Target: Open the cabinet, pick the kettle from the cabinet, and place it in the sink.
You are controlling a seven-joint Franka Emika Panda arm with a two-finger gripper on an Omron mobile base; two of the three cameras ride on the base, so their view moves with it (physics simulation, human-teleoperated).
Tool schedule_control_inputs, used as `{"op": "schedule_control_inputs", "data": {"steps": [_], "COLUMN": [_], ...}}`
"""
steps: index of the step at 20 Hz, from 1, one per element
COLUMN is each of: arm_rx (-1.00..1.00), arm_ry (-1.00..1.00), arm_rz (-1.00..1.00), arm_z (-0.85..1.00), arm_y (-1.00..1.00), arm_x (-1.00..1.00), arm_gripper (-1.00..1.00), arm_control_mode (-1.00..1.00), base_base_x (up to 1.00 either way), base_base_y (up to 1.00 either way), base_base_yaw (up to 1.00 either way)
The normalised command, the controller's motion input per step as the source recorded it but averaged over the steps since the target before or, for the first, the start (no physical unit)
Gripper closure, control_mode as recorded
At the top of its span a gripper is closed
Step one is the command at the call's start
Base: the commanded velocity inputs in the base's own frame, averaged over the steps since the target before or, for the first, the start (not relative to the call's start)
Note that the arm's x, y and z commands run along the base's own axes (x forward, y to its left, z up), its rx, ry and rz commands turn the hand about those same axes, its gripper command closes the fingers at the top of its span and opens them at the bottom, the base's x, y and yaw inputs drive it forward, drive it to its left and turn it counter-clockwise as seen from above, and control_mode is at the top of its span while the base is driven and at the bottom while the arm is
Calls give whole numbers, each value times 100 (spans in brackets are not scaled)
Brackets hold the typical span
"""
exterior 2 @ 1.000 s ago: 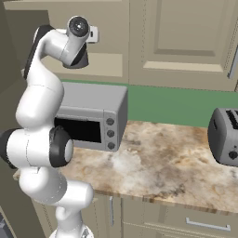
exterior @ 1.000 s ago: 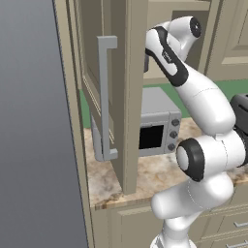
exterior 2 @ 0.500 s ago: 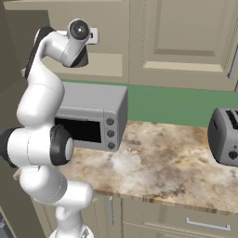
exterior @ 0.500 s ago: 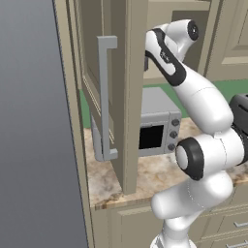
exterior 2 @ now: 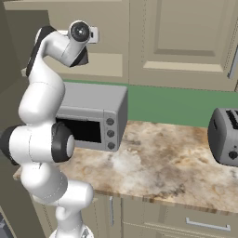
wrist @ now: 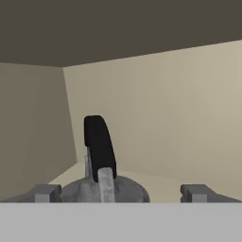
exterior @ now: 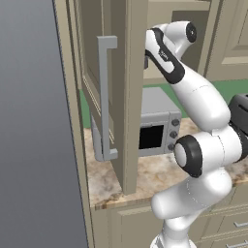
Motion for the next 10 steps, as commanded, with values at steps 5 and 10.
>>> {"op": "schedule_control_inputs", "data": {"steps": [5, 10], "arm_rx": [0, 2], "arm_ry": [0, 0], "arm_rz": [0, 0], "arm_z": [-13, -11], "arm_y": [4, 0], "arm_x": [0, -9], "arm_gripper": [100, 100], "arm_control_mode": [-100, -100], "base_base_x": [0, 0], "base_base_y": [0, 0], "base_base_yaw": [0, 0]}}
